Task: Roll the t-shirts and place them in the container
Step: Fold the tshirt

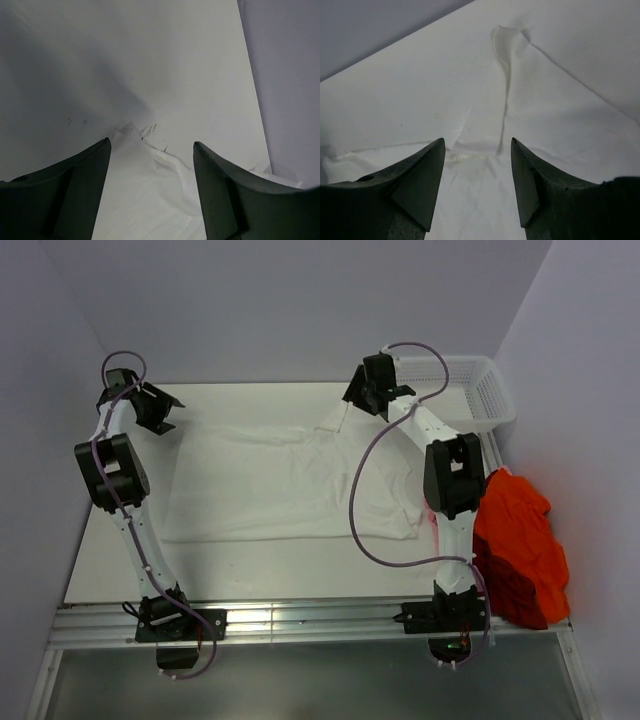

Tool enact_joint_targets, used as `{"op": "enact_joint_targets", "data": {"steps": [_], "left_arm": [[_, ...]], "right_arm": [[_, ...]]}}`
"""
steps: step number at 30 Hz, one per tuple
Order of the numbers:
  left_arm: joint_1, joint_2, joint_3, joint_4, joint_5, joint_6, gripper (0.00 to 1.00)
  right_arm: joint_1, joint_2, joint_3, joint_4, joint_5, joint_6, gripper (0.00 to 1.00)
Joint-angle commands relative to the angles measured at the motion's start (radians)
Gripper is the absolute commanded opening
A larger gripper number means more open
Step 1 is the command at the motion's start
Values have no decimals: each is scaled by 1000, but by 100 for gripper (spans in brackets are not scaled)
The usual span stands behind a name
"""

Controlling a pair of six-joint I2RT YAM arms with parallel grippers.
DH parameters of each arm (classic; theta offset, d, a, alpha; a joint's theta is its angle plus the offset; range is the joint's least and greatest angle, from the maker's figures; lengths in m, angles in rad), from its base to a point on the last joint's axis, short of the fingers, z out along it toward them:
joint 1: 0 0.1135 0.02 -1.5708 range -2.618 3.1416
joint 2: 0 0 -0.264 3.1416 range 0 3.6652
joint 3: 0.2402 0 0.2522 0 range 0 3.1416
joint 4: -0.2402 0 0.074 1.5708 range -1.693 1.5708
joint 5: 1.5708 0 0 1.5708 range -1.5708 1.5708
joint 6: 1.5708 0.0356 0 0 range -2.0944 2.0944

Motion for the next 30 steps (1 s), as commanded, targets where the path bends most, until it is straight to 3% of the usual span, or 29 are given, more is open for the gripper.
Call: {"op": "enact_joint_targets", "data": {"steps": [1, 11, 17, 19, 30], "left_arm": [[-24, 14, 14, 6, -12, 29, 72], [-49, 38, -7, -19, -14, 30, 69], [-50, 34, -3, -29, -18, 38, 69], [-49, 32, -6, -29, -8, 33, 69], [-49, 28, -6, -29, 20, 29, 70]], "right_arm": [[-5, 70, 139, 15, -11, -13, 62], [-17, 338, 422, -40, 57, 70, 63], [-43, 381, 422, -34, 107, 163, 62], [-48, 387, 402, 18, 75, 182, 56], [-76, 499, 506, 49, -35, 295, 56]]}}
